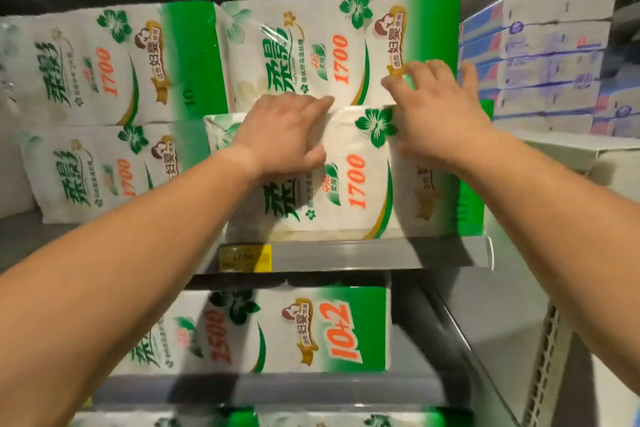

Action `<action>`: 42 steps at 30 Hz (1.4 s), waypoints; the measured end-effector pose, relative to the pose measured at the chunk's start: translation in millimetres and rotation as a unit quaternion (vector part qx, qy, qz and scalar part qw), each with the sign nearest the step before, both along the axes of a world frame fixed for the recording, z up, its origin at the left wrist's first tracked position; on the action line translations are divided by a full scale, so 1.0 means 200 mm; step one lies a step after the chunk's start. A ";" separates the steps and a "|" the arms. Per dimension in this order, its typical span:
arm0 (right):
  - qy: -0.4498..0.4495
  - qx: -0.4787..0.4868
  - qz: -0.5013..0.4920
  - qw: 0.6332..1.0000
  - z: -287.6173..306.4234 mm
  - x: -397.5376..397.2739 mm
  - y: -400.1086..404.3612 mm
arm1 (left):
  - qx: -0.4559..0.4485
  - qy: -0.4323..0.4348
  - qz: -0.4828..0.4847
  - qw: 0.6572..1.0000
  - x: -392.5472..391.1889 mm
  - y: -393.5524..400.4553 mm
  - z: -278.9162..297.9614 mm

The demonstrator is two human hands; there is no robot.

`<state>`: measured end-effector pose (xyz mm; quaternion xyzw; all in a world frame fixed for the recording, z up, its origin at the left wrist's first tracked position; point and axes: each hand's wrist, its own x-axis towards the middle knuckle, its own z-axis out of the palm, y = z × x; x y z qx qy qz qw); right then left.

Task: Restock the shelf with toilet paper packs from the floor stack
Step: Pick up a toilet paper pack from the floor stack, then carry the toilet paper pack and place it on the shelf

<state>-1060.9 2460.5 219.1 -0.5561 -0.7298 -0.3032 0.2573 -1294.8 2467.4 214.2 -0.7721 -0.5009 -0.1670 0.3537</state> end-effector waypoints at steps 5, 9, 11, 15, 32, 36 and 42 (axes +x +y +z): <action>0.160 0.121 0.201 0.959 -0.64 -0.24 -0.25 | 0.036 -0.104 -0.089 0.990 -0.09 -0.18 -0.48; 0.195 0.019 0.192 0.962 -1.11 -0.40 -0.39 | 0.024 -0.137 -0.113 0.984 -0.16 -0.41 -0.88; 0.212 -0.026 0.182 0.960 -1.36 -0.47 -0.47 | 0.015 -0.160 -0.122 0.979 -0.22 -0.51 -1.12; 0.202 -0.137 0.145 0.959 -1.87 -0.57 -0.64 | -0.098 -0.187 -0.066 0.975 -0.38 -0.67 -1.65; -0.034 -0.669 -0.046 0.741 -3.78 -0.52 -0.93 | -0.645 -0.018 0.149 0.749 -0.75 -0.98 -3.85; -0.084 -0.653 0.001 0.753 -4.10 -0.50 -0.79 | -0.629 0.010 0.142 0.764 -0.78 -0.86 -4.18; -0.091 -0.624 0.021 0.776 -4.24 -0.47 -0.72 | -0.610 -0.004 0.153 0.778 -0.75 -0.78 -4.28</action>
